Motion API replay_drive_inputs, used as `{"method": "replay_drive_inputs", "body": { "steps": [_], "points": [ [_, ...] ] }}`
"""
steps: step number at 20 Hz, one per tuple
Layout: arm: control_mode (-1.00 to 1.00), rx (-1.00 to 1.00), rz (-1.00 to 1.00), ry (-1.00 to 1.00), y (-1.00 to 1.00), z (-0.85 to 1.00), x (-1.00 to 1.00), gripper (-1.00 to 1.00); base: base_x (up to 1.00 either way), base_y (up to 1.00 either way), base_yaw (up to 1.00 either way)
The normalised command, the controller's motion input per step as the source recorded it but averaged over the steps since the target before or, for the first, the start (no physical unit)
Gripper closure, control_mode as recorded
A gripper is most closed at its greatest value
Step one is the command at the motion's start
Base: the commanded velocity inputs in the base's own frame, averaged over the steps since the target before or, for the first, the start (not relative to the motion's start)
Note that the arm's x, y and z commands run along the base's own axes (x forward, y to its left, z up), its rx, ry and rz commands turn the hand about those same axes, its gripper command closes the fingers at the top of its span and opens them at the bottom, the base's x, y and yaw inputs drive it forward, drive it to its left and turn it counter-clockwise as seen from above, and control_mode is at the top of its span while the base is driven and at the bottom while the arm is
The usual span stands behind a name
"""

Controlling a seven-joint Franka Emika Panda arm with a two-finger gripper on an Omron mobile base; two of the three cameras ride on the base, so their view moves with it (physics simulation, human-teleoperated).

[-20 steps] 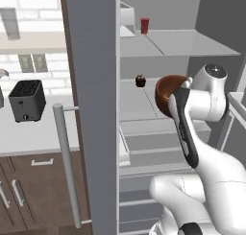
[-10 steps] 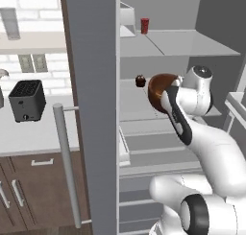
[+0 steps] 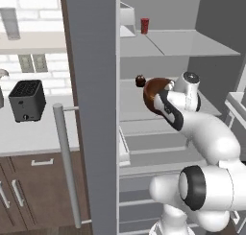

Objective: Pick the chicken drumstick and carrot from their plates and place them in the bowl. Then put the bowl in the fridge.

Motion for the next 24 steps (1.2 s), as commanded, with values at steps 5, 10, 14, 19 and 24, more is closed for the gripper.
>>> {"method": "replay_drive_inputs", "body": {
  "steps": [5, 10, 14, 19, 24],
  "points": [
    [-1.00, 0.00, 0.00, 0.00, 0.00, -0.26, 0.36, 1.00, 0.00, 0.00, 0.00],
    [-1.00, 0.00, 0.00, 0.01, 0.00, -0.17, 0.33, 1.00, 0.00, 0.00, 0.00],
    [-1.00, 0.00, 0.00, 0.00, 0.00, -0.16, 0.33, 1.00, 0.00, 0.00, 0.00],
    [-1.00, 0.00, 0.00, 0.02, 0.00, -0.20, 0.40, 1.00, 0.00, 0.00, 0.00],
    [-1.00, 0.00, 0.00, 0.00, 0.00, -0.19, 0.43, -1.00, 0.00, 0.00, 0.00]
  ]
}}
